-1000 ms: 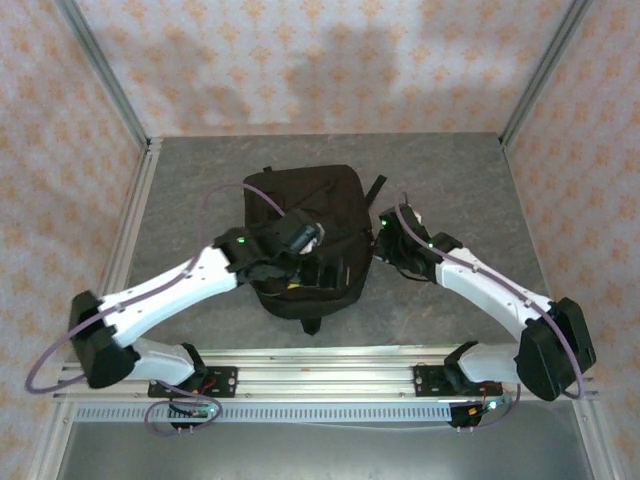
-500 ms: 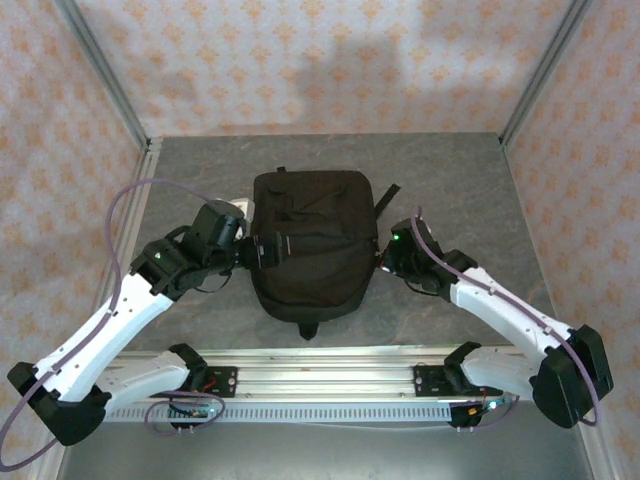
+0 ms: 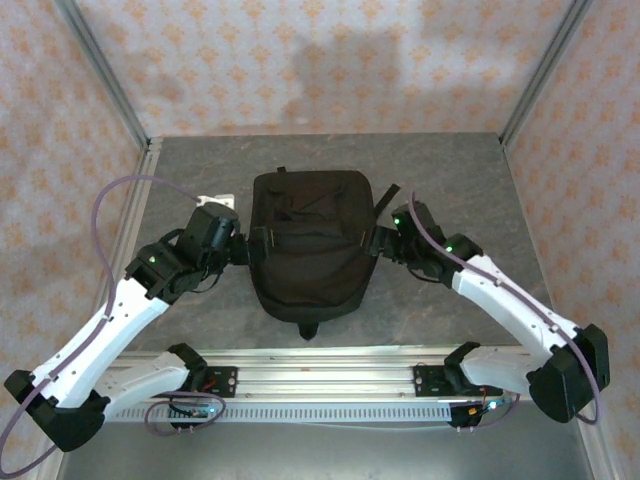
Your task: Pack books, pencil case, and school supplies into a backpack
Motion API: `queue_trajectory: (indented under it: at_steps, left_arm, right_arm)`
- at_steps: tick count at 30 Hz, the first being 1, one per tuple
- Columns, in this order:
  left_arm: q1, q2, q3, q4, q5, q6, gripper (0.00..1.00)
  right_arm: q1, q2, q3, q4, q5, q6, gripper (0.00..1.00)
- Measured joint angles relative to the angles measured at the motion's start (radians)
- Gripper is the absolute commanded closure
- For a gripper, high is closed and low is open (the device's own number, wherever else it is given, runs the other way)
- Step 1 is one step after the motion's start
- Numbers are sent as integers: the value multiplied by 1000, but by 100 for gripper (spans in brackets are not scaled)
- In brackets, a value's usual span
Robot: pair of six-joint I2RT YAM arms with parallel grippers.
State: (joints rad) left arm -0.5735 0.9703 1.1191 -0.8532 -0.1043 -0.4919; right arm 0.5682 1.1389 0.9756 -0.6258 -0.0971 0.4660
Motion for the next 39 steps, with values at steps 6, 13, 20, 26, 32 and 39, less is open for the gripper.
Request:
queue_trajectory:
  at_steps: [6, 13, 20, 26, 32, 39]
  left_arm:
    - [0, -4, -11, 155, -113, 116, 0]
    - [53, 45, -179, 510, -170, 392, 0]
    - [363, -9, -462, 785, -125, 401, 0]
    - [476, 80, -611, 1033, -96, 469, 0]
    - [504, 230, -715, 1165, -175, 467, 0]
    - [517, 276, -820, 1411, -172, 463, 0]
  right_arm:
    - [0, 4, 274, -55, 163, -116, 1]
    - [-1, -98, 150, 244, 163, -372, 1]
    - [-2, -131, -102, 603, 227, -590, 0]
    - [-14, -62, -319, 986, 354, -732, 0]
    - [-119, 49, -390, 1118, 423, -783, 0]
    - [-362, 70, -524, 1205, 436, -678, 0]
